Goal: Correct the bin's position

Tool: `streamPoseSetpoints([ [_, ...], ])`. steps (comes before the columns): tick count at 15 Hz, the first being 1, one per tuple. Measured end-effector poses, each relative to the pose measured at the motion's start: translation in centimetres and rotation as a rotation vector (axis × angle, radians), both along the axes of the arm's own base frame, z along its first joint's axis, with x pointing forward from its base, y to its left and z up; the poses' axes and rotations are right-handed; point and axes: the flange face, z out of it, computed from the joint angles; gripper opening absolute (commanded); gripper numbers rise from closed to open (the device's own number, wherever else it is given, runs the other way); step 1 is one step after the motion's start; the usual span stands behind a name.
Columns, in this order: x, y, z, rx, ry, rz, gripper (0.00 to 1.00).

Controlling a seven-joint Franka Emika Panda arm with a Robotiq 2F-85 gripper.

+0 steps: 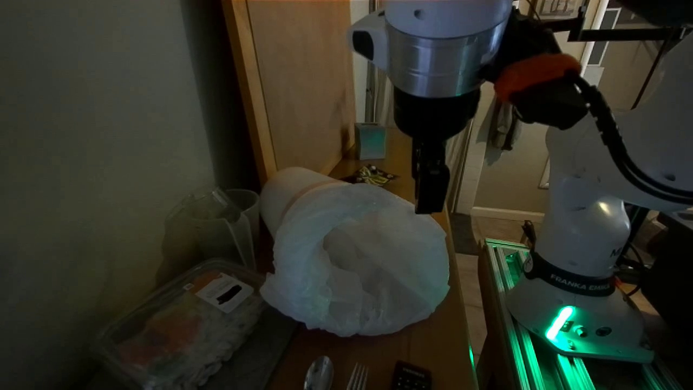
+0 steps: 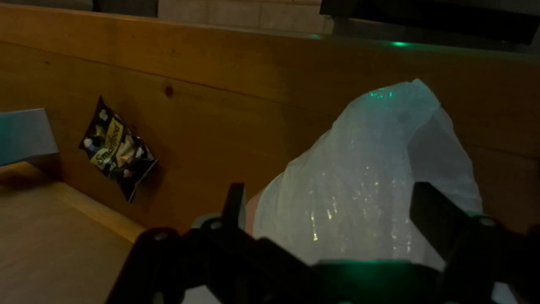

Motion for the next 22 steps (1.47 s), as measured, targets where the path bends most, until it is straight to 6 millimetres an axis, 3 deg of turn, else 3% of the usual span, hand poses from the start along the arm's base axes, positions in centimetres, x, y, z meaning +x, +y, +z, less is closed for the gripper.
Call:
streamPoseSetpoints([
  [6,-1.0,1.4,-0.2,0.005,-0.014,0.035,1.00],
  [13,0.6,2.9,-0.5,0.066,-0.165,0.101,1.00],
  [15,1.1,3.1,-0.9,0.057,-0.195,0.119,0.74],
  [22,2.9,2.5,-2.3,0.004,-0.242,0.098,0.25],
])
